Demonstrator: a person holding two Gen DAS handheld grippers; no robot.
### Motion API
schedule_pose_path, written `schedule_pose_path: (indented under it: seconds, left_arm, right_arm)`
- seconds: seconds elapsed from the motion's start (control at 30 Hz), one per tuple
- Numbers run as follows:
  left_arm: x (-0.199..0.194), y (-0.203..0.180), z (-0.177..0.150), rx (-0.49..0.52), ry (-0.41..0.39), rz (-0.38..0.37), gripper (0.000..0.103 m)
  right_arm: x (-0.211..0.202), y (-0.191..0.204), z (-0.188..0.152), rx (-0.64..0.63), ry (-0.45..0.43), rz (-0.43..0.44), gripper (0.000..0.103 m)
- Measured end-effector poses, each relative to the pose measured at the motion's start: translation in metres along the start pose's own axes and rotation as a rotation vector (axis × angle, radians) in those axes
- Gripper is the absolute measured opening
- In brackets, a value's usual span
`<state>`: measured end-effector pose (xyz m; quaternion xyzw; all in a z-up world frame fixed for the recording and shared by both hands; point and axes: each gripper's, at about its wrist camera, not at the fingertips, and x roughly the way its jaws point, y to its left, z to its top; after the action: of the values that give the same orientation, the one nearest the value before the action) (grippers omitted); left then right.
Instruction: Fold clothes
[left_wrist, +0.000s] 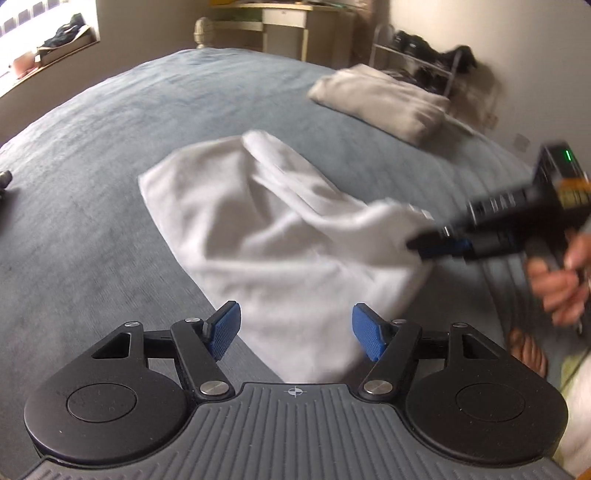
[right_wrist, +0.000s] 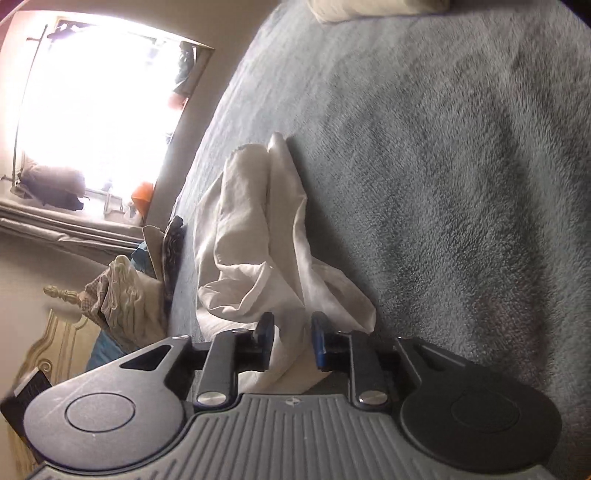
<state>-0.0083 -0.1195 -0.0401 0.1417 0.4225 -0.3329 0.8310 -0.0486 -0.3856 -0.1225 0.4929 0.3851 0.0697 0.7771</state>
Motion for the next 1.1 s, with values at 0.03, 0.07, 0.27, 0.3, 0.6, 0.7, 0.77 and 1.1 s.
schedule_pose_path:
  seconds: [0.03, 0.07, 0.27, 0.3, 0.6, 0.7, 0.77, 1.1]
  left_arm:
    - [0.001, -0.005, -0.007, 0.009, 0.004, -0.004, 0.067]
    - [0.002, -0.009, -0.013, 0.018, 0.007, -0.008, 0.067]
    - [0.007, -0.033, -0.038, 0.14, -0.016, 0.081, 0.067]
    - [0.007, -0.038, -0.04, 0.173, -0.031, 0.111, 0.066]
    - [0.015, -0.064, -0.049, 0.376, -0.097, 0.25, 0.052]
    - [0.021, -0.069, -0.051, 0.401, -0.093, 0.26, 0.045]
    - [0.025, -0.068, -0.051, 0.401, -0.088, 0.273, 0.04]
    - [0.017, -0.063, -0.053, 0.347, -0.115, 0.272, 0.005]
  right_arm:
    - [-0.002, 0.003, -0.001, -0.013, -0.003, -0.007, 0.029]
    - [-0.004, 0.005, -0.001, -0.026, -0.007, -0.014, 0.03]
    - [-0.003, 0.028, 0.002, -0.153, -0.02, -0.088, 0.03]
    - [-0.002, 0.034, 0.003, -0.184, -0.019, -0.101, 0.032]
    - [0.027, 0.085, 0.001, -0.582, 0.026, -0.292, 0.036]
    - [0.032, 0.088, -0.002, -0.598, 0.012, -0.324, 0.005]
    - [0.023, 0.084, -0.001, -0.531, -0.014, -0.289, 0.003]
    - [0.006, 0.015, 0.013, 0.102, 0.042, -0.062, 0.002]
